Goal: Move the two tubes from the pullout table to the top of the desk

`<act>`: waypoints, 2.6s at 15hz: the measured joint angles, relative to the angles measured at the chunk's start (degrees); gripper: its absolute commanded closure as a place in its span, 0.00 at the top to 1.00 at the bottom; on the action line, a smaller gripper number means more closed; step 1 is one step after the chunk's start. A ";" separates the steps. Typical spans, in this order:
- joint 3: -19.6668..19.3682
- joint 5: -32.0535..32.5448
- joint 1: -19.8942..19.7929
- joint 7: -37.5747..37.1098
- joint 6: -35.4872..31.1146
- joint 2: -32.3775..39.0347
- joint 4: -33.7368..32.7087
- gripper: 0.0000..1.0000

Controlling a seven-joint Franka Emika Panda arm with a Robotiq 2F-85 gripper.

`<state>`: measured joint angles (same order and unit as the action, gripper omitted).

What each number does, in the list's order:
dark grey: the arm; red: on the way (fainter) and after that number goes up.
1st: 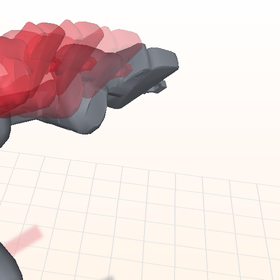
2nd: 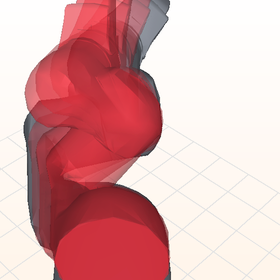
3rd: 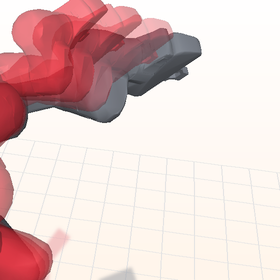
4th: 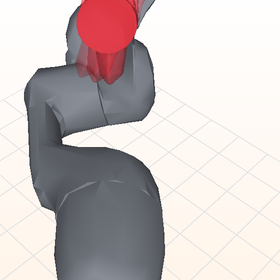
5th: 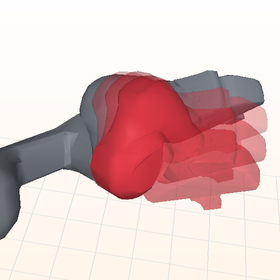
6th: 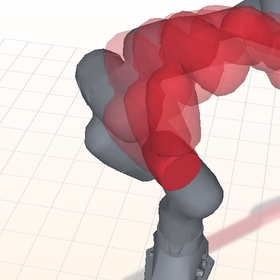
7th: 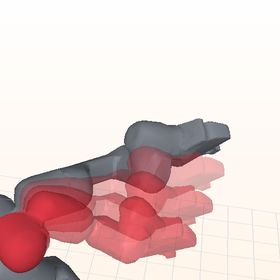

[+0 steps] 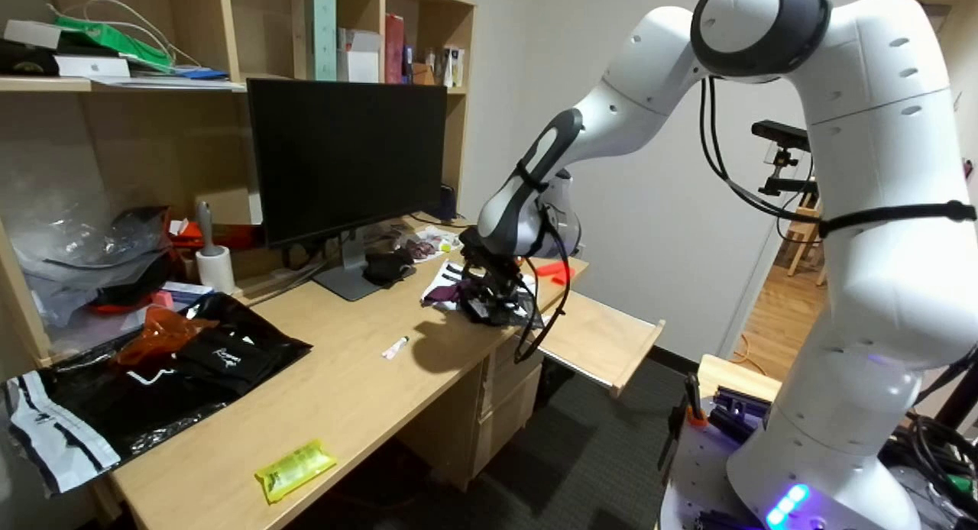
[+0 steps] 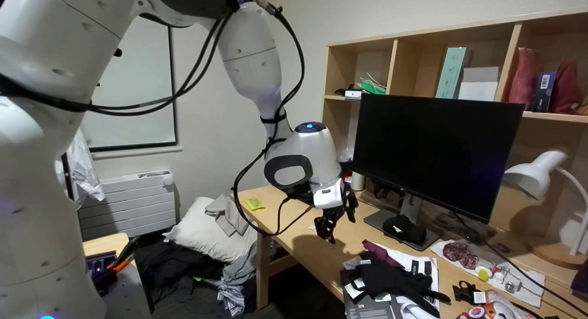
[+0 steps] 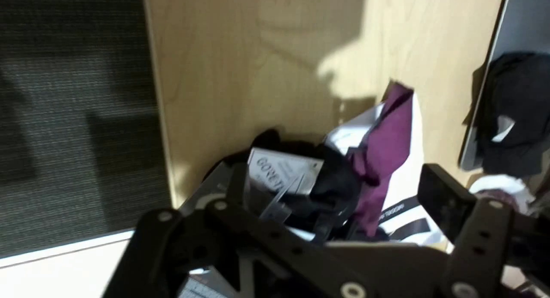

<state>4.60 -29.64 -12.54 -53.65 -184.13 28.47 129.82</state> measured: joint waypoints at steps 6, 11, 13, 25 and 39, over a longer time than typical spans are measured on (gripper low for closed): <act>-4.66 -0.06 -8.44 -1.00 1.98 2.46 1.98 1.00; -9.77 -0.17 -6.83 -3.55 6.17 12.25 -3.45 1.00; -9.23 -0.17 -7.56 -3.55 6.92 15.60 -6.23 1.00; -7.46 -0.16 -7.88 -3.23 5.79 17.96 -9.96 1.00; -8.52 0.44 -7.78 -2.44 1.62 7.93 1.08 1.00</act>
<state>-3.92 -29.21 -20.32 -56.09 -182.51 36.40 130.90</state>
